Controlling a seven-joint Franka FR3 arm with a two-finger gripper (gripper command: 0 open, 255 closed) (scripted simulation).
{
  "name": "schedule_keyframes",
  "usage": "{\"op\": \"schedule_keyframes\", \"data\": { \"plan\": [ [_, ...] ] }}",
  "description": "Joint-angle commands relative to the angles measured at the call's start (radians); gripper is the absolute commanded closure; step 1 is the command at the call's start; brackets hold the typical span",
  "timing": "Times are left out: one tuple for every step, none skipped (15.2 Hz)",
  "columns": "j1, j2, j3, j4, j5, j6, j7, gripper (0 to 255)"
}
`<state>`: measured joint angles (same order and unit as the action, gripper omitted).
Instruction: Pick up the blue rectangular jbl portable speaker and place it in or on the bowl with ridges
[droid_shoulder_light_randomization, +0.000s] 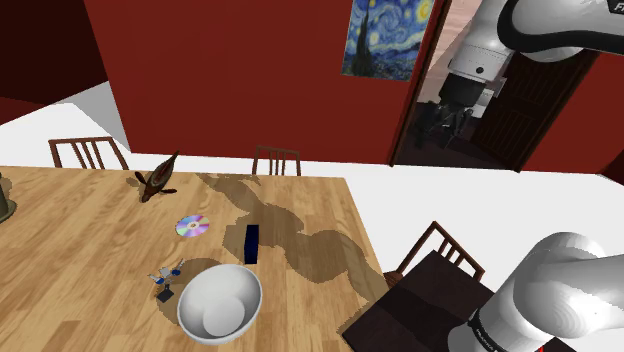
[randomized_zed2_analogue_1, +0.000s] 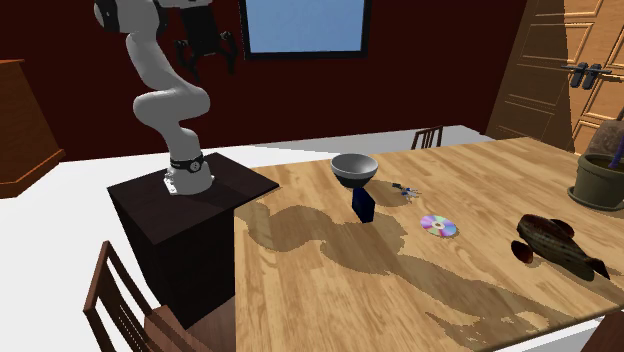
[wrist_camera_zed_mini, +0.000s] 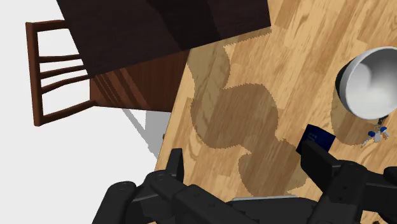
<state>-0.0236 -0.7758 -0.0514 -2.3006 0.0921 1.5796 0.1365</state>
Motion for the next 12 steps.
{"op": "schedule_keyframes", "data": {
  "plan": [
    [0.0, 0.0, 0.0, 0.0, 0.0, 0.0, 0.0, 0],
    [0.003, 0.012, 0.018, -0.014, 0.009, 0.027, 0.02, 0],
    [0.006, 0.026, 0.036, -0.026, 0.017, 0.054, 0.041, 0],
    [0.009, 0.042, 0.054, -0.037, 0.026, 0.081, 0.061, 0],
    [0.013, 0.059, 0.071, -0.046, 0.034, 0.109, 0.081, 0],
    [0.016, 0.078, 0.089, -0.055, 0.041, 0.136, 0.1, 0],
    [0.019, 0.097, 0.107, -0.061, 0.048, 0.164, 0.12, 0],
    [0.022, 0.119, 0.124, -0.066, 0.055, 0.191, 0.14, 0],
    [0.025, 0.142, 0.141, -0.07, 0.061, 0.219, 0.16, 0],
    [0.028, 0.166, 0.158, -0.073, 0.066, 0.246, 0.18, 0],
    [0.03, 0.192, 0.176, -0.073, 0.07, 0.273, 0.2, 0],
    [0.032, 0.219, 0.193, -0.073, 0.074, 0.3, 0.22, 0]
  ]
}}
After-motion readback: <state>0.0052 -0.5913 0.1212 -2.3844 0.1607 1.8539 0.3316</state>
